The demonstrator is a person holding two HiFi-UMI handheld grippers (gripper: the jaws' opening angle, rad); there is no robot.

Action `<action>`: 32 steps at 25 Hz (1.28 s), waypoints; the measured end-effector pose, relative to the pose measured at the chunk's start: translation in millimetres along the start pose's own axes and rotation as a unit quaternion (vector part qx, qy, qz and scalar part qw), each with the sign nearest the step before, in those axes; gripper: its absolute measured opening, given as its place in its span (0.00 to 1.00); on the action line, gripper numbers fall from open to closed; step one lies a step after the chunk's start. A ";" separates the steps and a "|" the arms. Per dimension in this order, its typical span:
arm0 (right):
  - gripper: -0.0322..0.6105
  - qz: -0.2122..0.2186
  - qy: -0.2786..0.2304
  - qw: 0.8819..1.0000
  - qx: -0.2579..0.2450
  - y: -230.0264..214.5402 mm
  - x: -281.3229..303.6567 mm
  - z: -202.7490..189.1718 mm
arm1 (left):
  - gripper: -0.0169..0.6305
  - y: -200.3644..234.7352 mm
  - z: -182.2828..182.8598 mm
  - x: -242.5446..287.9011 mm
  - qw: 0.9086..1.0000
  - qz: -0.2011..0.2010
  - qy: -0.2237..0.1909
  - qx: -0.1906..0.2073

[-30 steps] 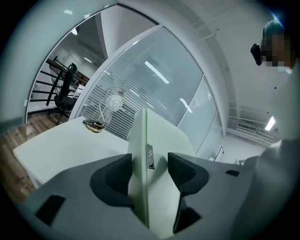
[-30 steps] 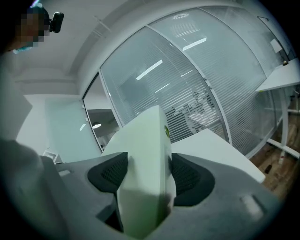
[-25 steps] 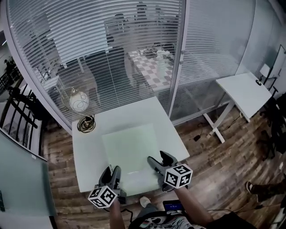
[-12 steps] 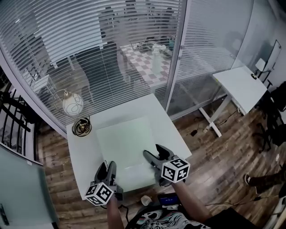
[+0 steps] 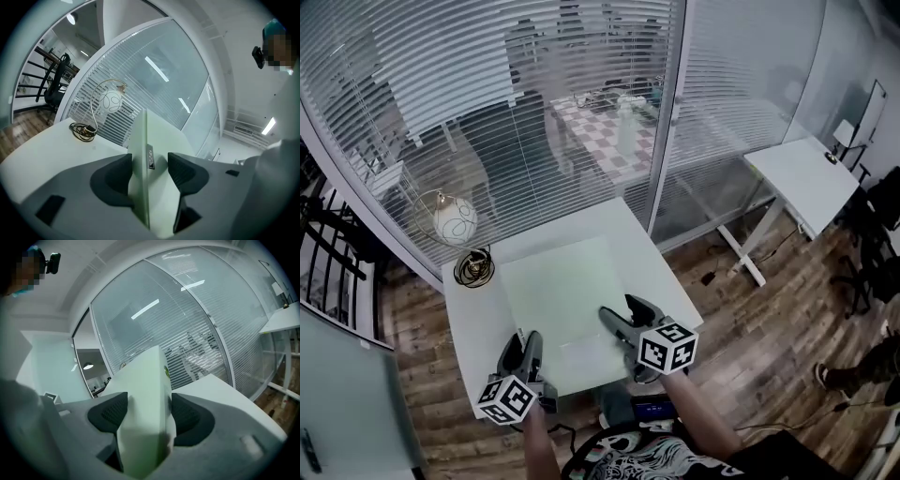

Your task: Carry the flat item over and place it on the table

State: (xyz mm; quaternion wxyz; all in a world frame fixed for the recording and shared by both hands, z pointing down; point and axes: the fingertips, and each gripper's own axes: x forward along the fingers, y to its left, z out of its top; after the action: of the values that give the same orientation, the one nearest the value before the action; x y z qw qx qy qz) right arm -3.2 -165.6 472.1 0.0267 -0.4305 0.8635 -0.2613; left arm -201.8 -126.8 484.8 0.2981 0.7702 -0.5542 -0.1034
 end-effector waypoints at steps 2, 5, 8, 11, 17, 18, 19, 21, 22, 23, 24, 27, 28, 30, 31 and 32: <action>0.48 0.002 -0.002 1.000 -0.002 -1.3 3.6 4.1 | 0.38 -0.6 3.4 3.9 1.000 -0.002 -0.004 0.001; 0.48 0.009 -0.002 1.000 -0.006 -0.4 9.3 8.1 | 0.38 1.1 6.9 5.4 1.000 -0.001 -0.010 -0.001; 0.48 0.012 0.003 1.000 -0.005 -0.8 14.6 8.6 | 0.38 4.2 8.2 7.1 1.000 0.004 -0.011 -0.003; 0.48 0.014 0.011 1.000 -0.001 -4.0 19.6 4.8 | 0.38 8.7 5.5 8.7 1.000 0.011 -0.009 -0.007; 0.48 0.021 0.026 0.999 0.011 -11.2 31.1 -6.4 | 0.38 19.2 -0.6 10.9 1.000 0.027 -0.003 -0.010; 0.48 0.022 0.029 0.999 0.012 -12.5 33.6 -8.6 | 0.38 21.8 -2.2 11.8 1.000 0.029 -0.003 -0.011; 0.48 0.023 0.032 0.999 0.013 -14.0 35.8 -11.1 | 0.38 24.6 -4.6 12.9 0.999 0.031 -0.002 -0.013; 0.48 0.023 0.040 0.999 0.015 -17.7 39.2 -16.2 | 0.38 29.5 -10.3 15.3 0.999 0.036 0.002 -0.019; 0.48 0.023 0.044 0.999 0.016 -20.1 40.9 -18.2 | 0.38 31.2 -12.8 16.8 0.999 0.038 0.004 -0.022; 0.48 0.023 0.048 0.998 0.017 -22.4 42.7 -19.4 | 0.38 32.6 -14.6 18.6 0.999 0.041 0.005 -0.024; 0.48 0.023 0.051 0.998 0.017 -24.6 44.9 -20.3 | 0.38 34.0 -15.8 20.6 0.999 0.043 0.006 -0.025; 0.48 0.023 0.059 0.998 0.022 -31.4 52.7 -23.5 | 0.38 38.9 -18.7 27.3 0.998 0.049 0.011 -0.029; 0.48 0.023 0.063 0.997 0.025 -33.8 54.9 -25.7 | 0.38 40.7 -20.5 29.1 0.998 0.051 0.013 -0.030; 0.48 0.022 0.070 0.997 0.030 -38.1 57.7 -31.9 | 0.38 44.9 -26.0 31.1 0.998 0.057 0.019 -0.033; 0.48 0.022 0.072 0.997 0.033 -40.2 59.5 -34.7 | 0.38 47.3 -28.1 32.4 0.997 0.060 0.021 -0.034; 0.48 0.021 0.074 0.996 0.035 -42.4 62.0 -36.8 | 0.38 49.8 -29.4 34.5 0.997 0.062 0.023 -0.034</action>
State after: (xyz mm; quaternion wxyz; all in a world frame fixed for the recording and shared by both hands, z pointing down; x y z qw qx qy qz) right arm -21.2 -217.7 535.0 -0.0171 -0.3902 0.8625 -0.3218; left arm -214.3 -158.6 542.8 0.3430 0.7260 -0.5899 -0.0857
